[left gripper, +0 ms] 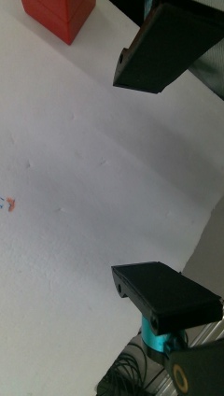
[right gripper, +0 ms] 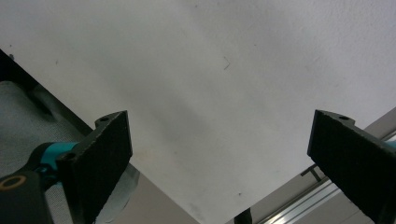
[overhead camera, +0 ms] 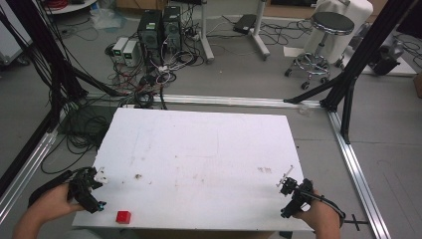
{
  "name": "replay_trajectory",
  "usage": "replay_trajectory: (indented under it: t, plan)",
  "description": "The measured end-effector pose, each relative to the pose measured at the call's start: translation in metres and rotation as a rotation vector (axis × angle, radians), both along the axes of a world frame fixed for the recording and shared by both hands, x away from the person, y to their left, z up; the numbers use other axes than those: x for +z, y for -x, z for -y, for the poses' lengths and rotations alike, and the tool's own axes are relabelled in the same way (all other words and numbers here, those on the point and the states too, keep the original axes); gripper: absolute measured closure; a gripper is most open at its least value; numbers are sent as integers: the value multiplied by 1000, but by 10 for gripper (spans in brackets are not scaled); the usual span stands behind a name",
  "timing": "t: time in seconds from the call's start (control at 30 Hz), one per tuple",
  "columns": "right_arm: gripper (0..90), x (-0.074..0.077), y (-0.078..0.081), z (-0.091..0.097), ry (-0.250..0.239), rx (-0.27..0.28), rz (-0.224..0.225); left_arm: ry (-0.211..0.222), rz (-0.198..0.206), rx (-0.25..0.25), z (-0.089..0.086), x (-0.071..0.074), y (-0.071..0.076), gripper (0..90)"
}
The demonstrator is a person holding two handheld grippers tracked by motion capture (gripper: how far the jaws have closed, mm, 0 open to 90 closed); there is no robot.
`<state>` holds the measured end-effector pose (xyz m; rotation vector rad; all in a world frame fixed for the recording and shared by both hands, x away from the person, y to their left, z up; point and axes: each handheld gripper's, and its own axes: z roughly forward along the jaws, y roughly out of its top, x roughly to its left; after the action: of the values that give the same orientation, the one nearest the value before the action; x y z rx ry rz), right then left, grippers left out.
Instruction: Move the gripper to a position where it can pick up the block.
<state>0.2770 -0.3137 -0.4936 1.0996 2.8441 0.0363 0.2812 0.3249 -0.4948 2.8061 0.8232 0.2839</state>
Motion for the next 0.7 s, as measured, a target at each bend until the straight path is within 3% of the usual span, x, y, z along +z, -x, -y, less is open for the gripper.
replay_trajectory:
  t: [0.43,0.53,0.57,0.7]
  plan:
    - [57,2,-4,-2,-3,11,8,14,8,-15,1,3,3,94]
    - [57,2,-3,-3,-9,11,12,4,-5,-59,4,5,3,94]
    - [57,3,-3,-3,-9,10,11,10,-16,-117,8,7,3,94]
    - [57,2,-3,-3,-7,11,3,12,-11,-181,14,11,3,94]
